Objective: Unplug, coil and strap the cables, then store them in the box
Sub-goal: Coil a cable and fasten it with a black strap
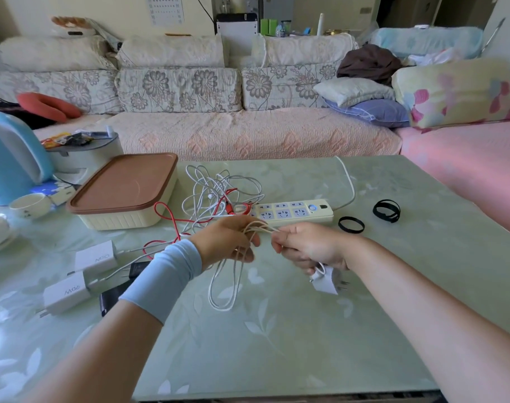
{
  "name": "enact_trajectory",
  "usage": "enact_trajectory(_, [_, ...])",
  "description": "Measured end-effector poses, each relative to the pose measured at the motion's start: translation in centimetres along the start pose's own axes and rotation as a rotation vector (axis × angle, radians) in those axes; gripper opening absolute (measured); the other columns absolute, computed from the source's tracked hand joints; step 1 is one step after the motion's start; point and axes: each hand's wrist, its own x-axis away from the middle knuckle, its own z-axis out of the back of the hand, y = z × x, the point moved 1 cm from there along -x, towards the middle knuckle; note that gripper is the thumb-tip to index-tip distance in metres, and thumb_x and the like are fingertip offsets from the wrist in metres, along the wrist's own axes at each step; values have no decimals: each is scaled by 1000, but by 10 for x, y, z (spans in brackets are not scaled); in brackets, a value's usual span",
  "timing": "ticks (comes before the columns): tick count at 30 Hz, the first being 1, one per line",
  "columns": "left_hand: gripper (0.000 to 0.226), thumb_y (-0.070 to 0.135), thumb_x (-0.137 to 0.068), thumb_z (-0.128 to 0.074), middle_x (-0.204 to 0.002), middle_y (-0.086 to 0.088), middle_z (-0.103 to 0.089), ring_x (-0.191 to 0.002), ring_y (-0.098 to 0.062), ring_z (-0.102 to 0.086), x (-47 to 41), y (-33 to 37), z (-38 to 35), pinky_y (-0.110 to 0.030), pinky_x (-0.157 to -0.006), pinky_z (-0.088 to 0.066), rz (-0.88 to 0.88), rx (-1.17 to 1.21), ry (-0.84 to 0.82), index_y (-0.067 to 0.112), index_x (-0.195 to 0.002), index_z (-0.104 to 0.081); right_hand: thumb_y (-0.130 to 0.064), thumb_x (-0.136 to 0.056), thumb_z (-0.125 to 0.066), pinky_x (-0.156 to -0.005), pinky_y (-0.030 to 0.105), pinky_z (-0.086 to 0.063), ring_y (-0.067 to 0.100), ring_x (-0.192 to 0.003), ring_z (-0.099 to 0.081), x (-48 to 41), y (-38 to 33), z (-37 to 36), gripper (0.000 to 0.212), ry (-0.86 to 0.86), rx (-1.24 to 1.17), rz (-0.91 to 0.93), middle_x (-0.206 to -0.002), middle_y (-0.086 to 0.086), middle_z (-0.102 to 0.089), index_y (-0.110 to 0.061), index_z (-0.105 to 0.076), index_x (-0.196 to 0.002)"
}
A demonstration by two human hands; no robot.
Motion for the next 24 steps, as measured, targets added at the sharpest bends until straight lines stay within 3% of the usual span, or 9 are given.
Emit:
enact_trajectory(3, [31,12,-93,-34,-62,-1,-42,-49,-16,-35,-3,5,-4,-28,-58,-42,206,41,26,11,-81,-63,-32,-106,-40,-42,20,-24,13,-39,-18,-2,1,0,33,-32,-89,2,-48,-1,-27,-14,-49,-80])
enact_trajectory(6, [39,40,-98,-40,-54,4,-31,-46,-14,-27,-4,5,-5,-26,-54,-41,354,52,-4,15,-69,-52,-35,-104,-45,-42,21,-22,13,-42,-19,-3,4,1,33,-45,-47,7,-49,-1,-28,-12,-51,-81])
enact_trajectory(9, [40,42,-100,-43,-53,5,-28,-41,-12,-25,-8,1,-9,-24,-51,-40,307,34,75,20,-67,-42,-32,-101,-52,-41,20,-24,12,-43,-26,-5,2,5,29,-21,15,45,-52,-1,-42,-11,-58,-82])
enact_trajectory(13, [46,43,-101,-40,-51,6,-26,-38,-11,-20,-13,7,-8,-23,-48,-32,274,309,125,20,-62,-40,-24,-100,-55,-51,20,-40,11,-52,-53,0,-2,14,21,-41,93,68,-68,2,-67,-10,-64,-86])
enact_trajectory(15, [46,43,-101,-41,-50,6,-26,-38,-10,-19,-16,13,-10,-22,-49,-31,258,426,140,19,-61,-40,-26,-101,-52,-58,22,-41,13,-63,-59,3,0,17,22,-41,138,62,-68,2,-68,-12,-63,-89])
enact_trajectory(17, [46,42,-101,-42,-51,6,-25,-39,-10,-18,-18,18,-16,-22,-50,-32,230,530,151,19,-61,-40,-29,-103,-49,-56,23,-38,16,-66,-62,4,0,18,24,22,200,71,-58,0,-57,-14,-63,-90])
enact_trajectory(20, [47,41,-101,-42,-52,6,-24,-38,-10,-19,-23,24,-25,-21,-48,-34,176,673,200,19,-60,-38,-31,-104,-45,-57,23,-39,13,-50,-50,1,-1,13,29,152,276,122,-47,-6,-39,-16,-64,-91])
enact_trajectory(24, [45,39,-102,-42,-56,0,-29,-42,-13,-29,-29,27,-28,-25,-48,-43,62,715,349,17,-63,-36,-44,-101,-47,-68,39,-51,10,-43,-32,-1,-8,0,33,155,119,127,-56,-8,-42,-16,-60,-91])
